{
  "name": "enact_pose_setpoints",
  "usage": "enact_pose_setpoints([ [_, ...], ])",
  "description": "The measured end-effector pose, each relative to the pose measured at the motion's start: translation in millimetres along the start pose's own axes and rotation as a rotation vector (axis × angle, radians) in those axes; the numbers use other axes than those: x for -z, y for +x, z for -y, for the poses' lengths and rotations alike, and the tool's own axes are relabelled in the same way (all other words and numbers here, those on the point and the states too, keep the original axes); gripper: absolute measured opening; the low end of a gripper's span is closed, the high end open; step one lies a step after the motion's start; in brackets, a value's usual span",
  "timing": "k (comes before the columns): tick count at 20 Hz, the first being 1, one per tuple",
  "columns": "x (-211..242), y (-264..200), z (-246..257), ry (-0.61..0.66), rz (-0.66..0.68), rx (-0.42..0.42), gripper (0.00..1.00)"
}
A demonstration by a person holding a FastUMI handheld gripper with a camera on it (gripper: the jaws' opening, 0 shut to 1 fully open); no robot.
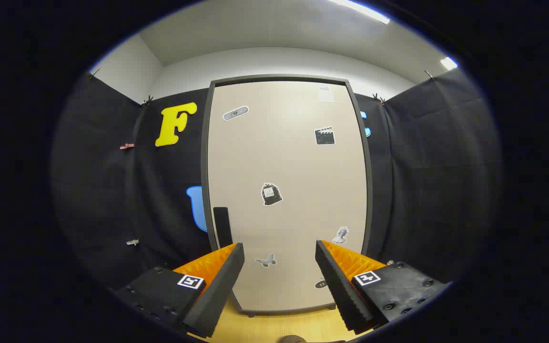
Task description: Open the shoe cabinet door, grab the shoes and put them into the shoe cabinet, then close the shoe cabinet door.
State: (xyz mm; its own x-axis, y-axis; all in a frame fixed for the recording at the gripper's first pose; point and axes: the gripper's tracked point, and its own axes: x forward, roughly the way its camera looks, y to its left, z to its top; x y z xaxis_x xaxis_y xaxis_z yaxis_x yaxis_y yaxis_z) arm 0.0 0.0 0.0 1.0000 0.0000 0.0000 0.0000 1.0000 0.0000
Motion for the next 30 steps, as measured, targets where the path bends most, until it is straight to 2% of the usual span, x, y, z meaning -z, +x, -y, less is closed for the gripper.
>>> enact_pose_setpoints([
  [9, 2.3, 11.3, -2.4, 0.000, -0.081, -0.013, 0.98],
  [19, -0.8, 21.1, -12.7, -0.010, -0.048, -0.044, 0.98],
  [25, 22.6, 40.8, -27.0, -0.029, -0.106, -0.046, 0.98],
  [30, 38.1, 65.6, -56.9, -0.015, -0.131, -0.081, 0.98],
])
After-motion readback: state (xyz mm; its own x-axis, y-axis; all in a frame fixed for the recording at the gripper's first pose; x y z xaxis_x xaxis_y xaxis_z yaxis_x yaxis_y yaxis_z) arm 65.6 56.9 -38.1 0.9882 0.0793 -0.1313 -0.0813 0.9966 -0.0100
